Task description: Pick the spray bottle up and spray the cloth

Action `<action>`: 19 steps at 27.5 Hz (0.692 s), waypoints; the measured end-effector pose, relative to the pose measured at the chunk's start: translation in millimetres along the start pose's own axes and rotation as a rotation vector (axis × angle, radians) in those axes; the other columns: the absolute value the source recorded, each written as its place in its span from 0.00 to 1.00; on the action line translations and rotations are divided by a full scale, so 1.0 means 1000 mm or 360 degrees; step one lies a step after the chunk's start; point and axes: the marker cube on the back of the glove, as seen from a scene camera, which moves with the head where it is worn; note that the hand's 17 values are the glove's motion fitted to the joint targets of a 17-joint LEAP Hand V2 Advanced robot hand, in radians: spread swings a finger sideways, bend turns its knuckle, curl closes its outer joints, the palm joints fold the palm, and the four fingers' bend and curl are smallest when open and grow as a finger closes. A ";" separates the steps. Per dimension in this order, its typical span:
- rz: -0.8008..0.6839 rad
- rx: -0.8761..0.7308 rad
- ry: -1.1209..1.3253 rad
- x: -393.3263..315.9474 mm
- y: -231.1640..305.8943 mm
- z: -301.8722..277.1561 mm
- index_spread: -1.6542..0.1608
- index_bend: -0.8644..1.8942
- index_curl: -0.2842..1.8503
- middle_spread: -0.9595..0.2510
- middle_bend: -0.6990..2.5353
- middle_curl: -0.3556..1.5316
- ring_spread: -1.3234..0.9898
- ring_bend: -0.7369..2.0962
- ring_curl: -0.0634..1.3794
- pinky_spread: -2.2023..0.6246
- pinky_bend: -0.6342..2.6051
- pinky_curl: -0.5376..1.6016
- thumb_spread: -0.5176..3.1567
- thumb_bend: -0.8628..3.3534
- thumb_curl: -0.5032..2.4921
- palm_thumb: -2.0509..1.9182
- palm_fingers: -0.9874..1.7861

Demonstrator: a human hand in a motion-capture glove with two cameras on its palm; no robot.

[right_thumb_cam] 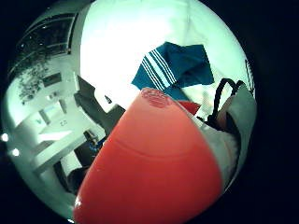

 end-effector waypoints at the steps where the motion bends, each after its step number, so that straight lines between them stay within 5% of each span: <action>1: -0.0001 -0.0023 0.0022 -0.005 -0.001 0.002 0.81 0.48 0.38 0.69 0.41 0.46 0.49 0.50 0.35 0.70 0.31 0.43 0.23 0.20 0.39 0.76 0.86; 19: 0.0032 -0.0245 0.0136 -0.024 -0.039 0.060 0.81 0.48 0.38 0.69 0.40 0.46 0.49 0.50 0.36 0.70 0.31 0.43 0.23 0.20 0.41 0.75 0.86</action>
